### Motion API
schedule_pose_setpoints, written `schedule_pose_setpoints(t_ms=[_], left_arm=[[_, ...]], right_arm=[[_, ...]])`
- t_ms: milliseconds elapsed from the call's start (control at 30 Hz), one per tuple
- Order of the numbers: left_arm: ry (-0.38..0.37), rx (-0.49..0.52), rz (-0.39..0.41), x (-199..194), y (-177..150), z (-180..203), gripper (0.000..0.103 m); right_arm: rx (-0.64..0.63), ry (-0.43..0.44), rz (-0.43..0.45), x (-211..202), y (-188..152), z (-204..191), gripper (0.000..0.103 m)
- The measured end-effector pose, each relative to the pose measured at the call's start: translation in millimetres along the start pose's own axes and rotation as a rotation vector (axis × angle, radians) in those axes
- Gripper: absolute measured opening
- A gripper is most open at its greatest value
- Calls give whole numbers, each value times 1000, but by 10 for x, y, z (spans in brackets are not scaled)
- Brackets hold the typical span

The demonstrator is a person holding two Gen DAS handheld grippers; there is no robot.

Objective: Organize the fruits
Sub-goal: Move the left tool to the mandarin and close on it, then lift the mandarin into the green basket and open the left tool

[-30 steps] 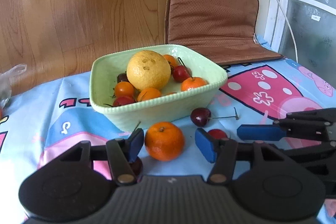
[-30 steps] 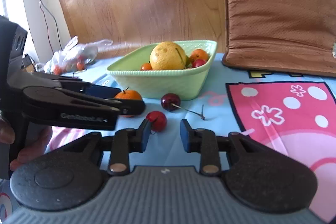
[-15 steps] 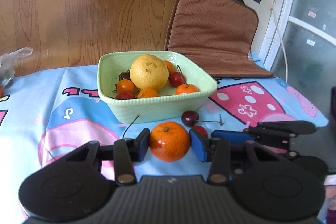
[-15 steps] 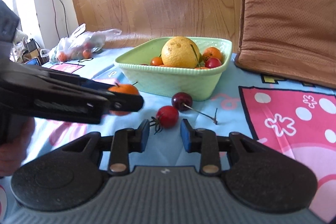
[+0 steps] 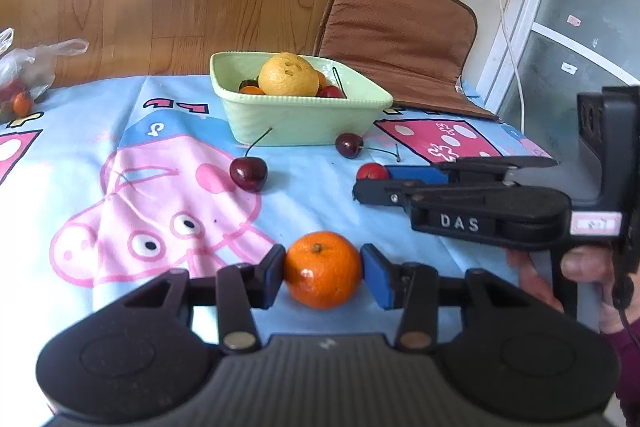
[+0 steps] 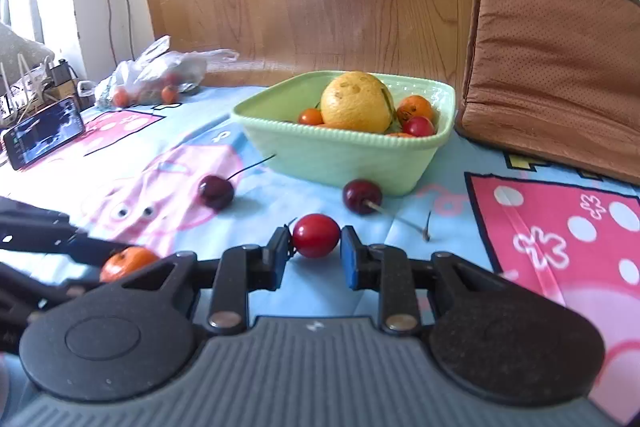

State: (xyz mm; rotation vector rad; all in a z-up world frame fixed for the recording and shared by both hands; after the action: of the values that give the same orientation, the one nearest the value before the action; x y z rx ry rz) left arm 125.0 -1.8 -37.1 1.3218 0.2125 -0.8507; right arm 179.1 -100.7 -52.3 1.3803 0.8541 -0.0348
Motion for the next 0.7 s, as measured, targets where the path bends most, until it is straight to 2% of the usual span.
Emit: schedule_pose_setpoints(t_ms=[367,500,700], left_arm=[[-82,49,-2,-97,-264,358,42],[-68,91,10,-128,-323,427,42],[-44,103,25,-188,-331,396,52]], right_arm=[[2,14,19,-874,-586,-229,31],[-21,-6,15,-966,-712,-337,32],[-32,-42,29,-959,-726,-386,36]])
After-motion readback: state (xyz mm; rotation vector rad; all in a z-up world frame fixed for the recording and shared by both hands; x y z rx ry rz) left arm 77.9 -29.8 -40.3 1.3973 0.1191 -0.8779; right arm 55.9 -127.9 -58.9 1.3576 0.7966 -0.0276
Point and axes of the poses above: each gripper's, at about its wrist camera, not at the fingertips, and x roughly the way its jaws point, z to its right, y to its top, the point moved 9 cm from there along x, roughly the way its jaws point, and after that the axes turned 6 degrees about -y, right-handed, at the moved point
